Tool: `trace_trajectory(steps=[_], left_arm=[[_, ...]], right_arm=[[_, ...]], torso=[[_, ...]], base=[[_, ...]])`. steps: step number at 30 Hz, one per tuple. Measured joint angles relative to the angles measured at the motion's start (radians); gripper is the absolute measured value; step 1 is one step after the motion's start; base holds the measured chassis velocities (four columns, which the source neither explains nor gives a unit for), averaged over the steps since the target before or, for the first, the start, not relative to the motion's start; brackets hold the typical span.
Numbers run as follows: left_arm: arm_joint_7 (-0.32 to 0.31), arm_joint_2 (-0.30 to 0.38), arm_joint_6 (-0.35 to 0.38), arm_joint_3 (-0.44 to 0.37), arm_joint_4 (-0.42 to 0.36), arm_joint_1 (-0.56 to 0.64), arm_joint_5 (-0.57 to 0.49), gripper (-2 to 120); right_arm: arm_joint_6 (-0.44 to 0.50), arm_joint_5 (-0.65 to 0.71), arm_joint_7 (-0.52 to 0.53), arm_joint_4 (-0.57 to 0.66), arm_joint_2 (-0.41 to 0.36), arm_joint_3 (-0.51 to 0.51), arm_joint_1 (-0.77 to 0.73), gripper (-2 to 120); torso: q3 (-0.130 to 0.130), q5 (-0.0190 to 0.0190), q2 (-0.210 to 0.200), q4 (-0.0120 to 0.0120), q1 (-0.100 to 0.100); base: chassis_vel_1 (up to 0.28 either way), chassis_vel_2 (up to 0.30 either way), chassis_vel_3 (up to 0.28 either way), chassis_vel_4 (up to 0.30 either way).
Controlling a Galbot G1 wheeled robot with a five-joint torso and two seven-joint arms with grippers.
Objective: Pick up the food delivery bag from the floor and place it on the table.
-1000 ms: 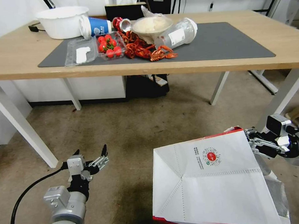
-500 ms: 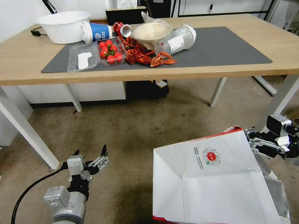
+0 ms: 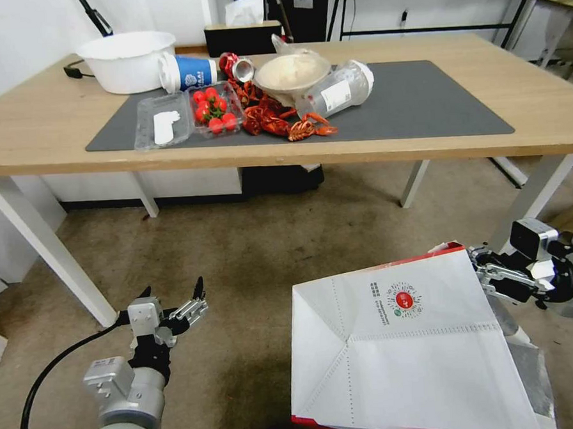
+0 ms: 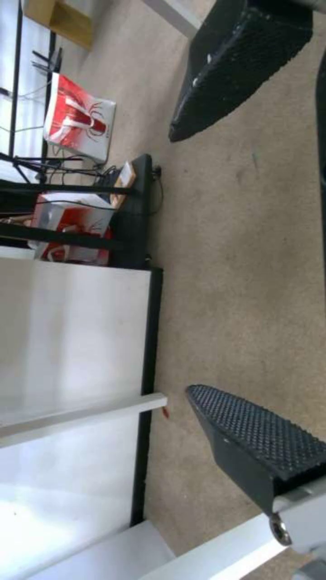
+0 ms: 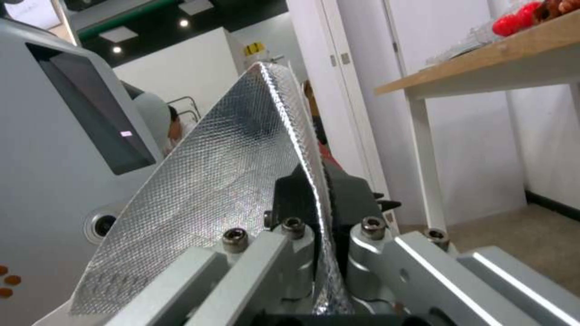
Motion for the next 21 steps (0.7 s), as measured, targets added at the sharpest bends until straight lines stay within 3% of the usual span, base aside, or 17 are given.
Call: trace_trajectory(steps=[21], left_arm=[[-0.001, 0.003, -0.002, -0.005, 0.005, -0.004, 0.001, 100]], right_arm=[[0.003, 0.0, 0.005, 0.0, 0.004, -0.008, 0.006, 0]], torso=[[0.067, 0.0, 0.093, 0.0001, 0.026]], base=[[0.0, 0.0, 0.0, 0.0]])
